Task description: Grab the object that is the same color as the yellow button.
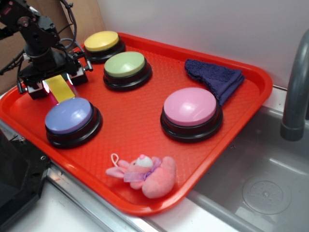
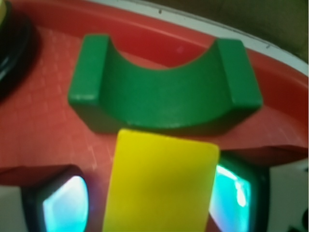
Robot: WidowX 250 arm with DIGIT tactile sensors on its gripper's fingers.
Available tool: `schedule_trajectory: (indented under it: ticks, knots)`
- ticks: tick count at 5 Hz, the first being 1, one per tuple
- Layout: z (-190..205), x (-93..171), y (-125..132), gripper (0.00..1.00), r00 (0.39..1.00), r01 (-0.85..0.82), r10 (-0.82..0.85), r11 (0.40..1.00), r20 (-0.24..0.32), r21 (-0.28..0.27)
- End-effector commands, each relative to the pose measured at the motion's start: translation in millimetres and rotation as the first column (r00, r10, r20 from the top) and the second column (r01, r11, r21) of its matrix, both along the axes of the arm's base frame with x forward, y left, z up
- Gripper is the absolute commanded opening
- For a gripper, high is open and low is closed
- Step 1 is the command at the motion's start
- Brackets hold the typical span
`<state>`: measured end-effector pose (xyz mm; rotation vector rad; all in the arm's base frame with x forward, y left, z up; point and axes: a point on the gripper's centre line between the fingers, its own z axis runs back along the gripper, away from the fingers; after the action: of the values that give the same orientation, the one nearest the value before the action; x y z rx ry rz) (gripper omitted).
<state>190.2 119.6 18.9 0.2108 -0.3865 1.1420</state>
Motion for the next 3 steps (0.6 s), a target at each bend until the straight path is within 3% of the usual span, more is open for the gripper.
schedule_trajectory:
  ticks: [1,2,3]
  knots:
    - [9.9,-2.4,5.9,0.00,0.997,-0.046,0.046,0.999,0.057,0.000]
    - [32.1,0.0,1.3,0.00,0.999,0.020,-0.019,0.999,0.028,-0.040]
    - [76.2,2.6,-10.3,0.00,0.985,0.171,-0.169,0.977,0.023,-0.130]
